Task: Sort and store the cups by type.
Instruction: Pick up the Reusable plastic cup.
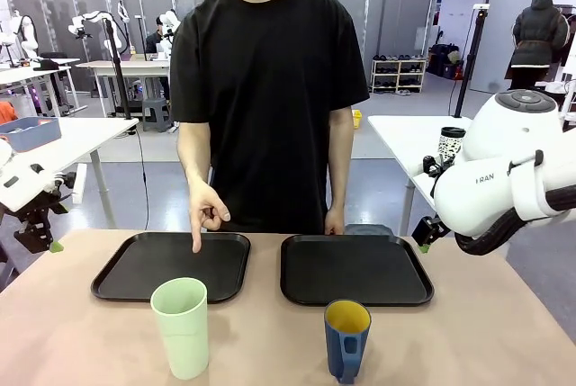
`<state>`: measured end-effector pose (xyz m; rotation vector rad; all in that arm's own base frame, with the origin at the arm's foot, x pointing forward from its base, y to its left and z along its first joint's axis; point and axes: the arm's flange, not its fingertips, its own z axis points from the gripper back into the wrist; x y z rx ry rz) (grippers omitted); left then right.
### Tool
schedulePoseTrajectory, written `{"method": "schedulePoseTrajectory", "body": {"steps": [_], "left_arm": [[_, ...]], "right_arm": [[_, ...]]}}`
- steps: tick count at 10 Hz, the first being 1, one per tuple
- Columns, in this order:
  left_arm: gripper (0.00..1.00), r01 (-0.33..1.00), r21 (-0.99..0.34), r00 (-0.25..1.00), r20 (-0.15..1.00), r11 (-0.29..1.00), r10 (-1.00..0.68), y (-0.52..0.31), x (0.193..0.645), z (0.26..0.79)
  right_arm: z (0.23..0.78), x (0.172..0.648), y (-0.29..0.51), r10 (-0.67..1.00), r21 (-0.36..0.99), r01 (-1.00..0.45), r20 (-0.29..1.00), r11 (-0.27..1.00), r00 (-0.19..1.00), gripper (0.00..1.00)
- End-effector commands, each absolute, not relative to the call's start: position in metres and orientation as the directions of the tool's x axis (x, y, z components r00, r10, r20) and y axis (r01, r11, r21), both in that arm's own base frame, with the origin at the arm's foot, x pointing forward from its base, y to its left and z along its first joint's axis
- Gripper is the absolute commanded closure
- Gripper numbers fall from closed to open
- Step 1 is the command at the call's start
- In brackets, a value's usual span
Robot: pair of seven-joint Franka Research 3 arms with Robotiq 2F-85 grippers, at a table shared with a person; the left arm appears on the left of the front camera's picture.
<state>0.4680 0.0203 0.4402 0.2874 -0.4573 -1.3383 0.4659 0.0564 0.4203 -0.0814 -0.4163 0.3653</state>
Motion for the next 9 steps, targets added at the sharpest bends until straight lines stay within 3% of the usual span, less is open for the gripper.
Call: {"method": "schedulePoseTrajectory", "body": {"steps": [1,4,9], "left_arm": [[0.0,0.865,0.454,0.159,0.151,0.212,-0.976,0.02,0.468,0.44],[0.0,0.958,0.282,0.015,0.108,0.045,-0.994,0.031,0.444,0.425],[0.0,0.991,0.134,-0.039,0.256,-0.005,-0.966,0.03,0.403,0.384]], "right_arm": [[0.419,0.466,0.056,0.361,-0.149,-0.329,0.38,0.932,0.851,0.0],[0.419,0.466,0.056,0.361,-0.149,-0.329,0.38,0.932,0.851,0.0],[0.419,0.466,0.056,0.361,-0.149,-0.329,0.38,0.932,0.851,0.0]]}}
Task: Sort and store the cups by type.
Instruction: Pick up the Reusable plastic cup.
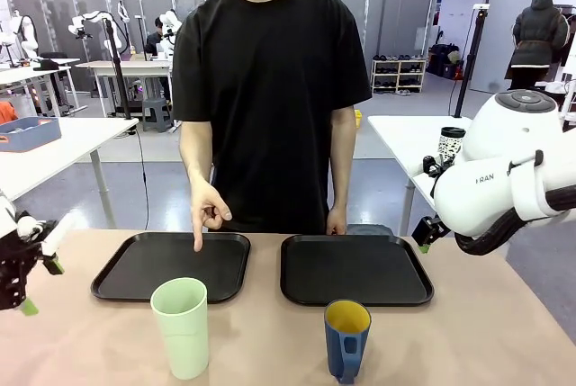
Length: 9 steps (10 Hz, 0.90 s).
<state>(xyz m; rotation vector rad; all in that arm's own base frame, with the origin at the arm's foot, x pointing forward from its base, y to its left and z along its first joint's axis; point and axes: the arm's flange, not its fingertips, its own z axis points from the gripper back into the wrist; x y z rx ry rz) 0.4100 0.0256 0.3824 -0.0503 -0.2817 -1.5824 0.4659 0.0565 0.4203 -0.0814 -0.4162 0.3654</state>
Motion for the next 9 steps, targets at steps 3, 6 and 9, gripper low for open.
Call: {"method": "schedulePoseTrajectory", "body": {"steps": [3,6,9], "left_arm": [[0.0,0.994,0.107,-0.069,0.463,-0.021,-0.884,0.028,0.408,0.365],[0.0,0.996,0.047,-0.089,0.591,-0.075,-0.802,0.013,0.408,0.342],[0.0,0.996,0.015,-0.064,0.788,-0.085,-0.612,0.001,0.416,0.336]], "right_arm": [[0.419,0.466,0.056,0.361,-0.149,-0.329,0.38,0.932,0.851,0.0],[0.419,0.466,0.056,0.361,-0.149,-0.329,0.38,0.932,0.851,0.0],[0.419,0.466,0.056,0.361,-0.149,-0.329,0.38,0.932,0.851,0.0]]}}
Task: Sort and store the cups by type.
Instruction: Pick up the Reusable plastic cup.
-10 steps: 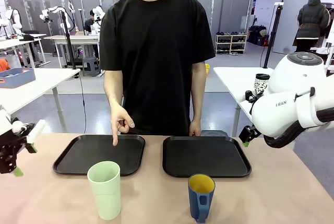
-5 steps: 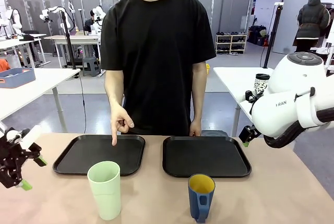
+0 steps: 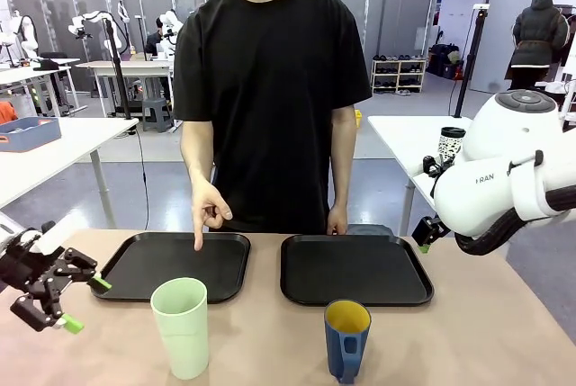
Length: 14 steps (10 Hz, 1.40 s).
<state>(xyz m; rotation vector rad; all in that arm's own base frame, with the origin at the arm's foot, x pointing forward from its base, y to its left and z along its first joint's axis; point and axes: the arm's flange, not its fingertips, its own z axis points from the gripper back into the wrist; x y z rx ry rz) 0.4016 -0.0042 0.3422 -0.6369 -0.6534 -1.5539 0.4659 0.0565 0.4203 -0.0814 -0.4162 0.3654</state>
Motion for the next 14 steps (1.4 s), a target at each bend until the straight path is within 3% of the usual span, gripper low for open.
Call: {"method": "schedulePoseTrajectory", "body": {"steps": [1,5,14], "left_arm": [[0.0,0.994,0.002,-0.062,0.824,-0.108,-0.562,-0.003,0.418,0.329],[0.0,0.972,0.016,-0.092,0.943,-0.233,-0.319,-0.012,0.419,0.307],[0.0,0.967,0.015,-0.088,0.956,-0.255,-0.278,-0.026,0.417,0.285]], "right_arm": [[0.419,0.466,0.056,0.361,-0.149,-0.329,0.38,0.932,0.851,0.0],[0.419,0.466,0.056,0.361,-0.149,-0.329,0.38,0.932,0.851,0.0],[0.419,0.466,0.056,0.361,-0.149,-0.329,0.38,0.932,0.851,0.0]]}}
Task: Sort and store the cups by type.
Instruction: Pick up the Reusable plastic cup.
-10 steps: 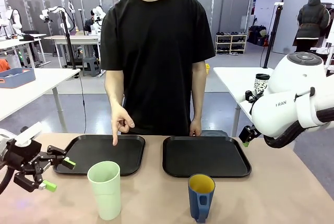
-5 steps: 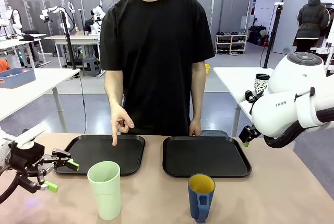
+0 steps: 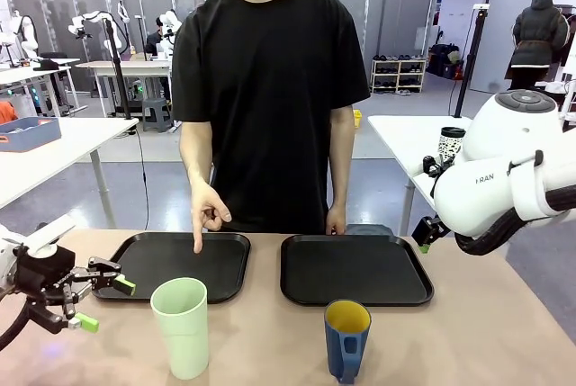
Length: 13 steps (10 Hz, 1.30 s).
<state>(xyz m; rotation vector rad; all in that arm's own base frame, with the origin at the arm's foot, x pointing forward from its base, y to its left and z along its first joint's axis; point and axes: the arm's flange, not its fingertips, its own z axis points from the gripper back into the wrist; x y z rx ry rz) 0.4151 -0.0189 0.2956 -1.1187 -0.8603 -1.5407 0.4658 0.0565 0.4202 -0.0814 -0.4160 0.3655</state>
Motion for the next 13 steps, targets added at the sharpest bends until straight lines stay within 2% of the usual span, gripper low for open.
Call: {"method": "schedulePoseTrajectory", "body": {"steps": [1,4,9,10,11,13], "left_arm": [[0.0,0.965,0.016,-0.086,0.962,-0.262,-0.258,-0.03,0.418,0.275],[0.0,0.957,0.032,-0.095,0.974,-0.288,-0.207,-0.045,0.414,0.252],[0.0,0.979,0.039,-0.058,0.994,-0.202,-0.091,-0.074,0.416,0.226],[0.0,0.98,0.04,-0.059,0.994,-0.193,-0.095,-0.077,0.418,0.225],[0.0,0.98,-0.002,-0.027,0.99,-0.2,-0.14,-0.074,0.426,0.258],[0.0,0.98,-0.002,-0.027,0.99,-0.2,-0.14,-0.074,0.426,0.258]], "right_arm": [[0.419,0.466,0.056,0.361,-0.149,-0.329,0.38,0.932,0.851,0.0],[0.419,0.466,0.056,0.361,-0.149,-0.329,0.38,0.932,0.851,0.0],[0.419,0.466,0.056,0.361,-0.149,-0.329,0.38,0.932,0.851,0.0],[0.419,0.466,0.056,0.361,-0.149,-0.329,0.38,0.932,0.851,0.0],[0.419,0.466,0.056,0.361,-0.149,-0.329,0.38,0.932,0.851,0.0],[0.419,0.466,0.056,0.361,-0.149,-0.329,0.38,0.932,0.851,0.0]]}}
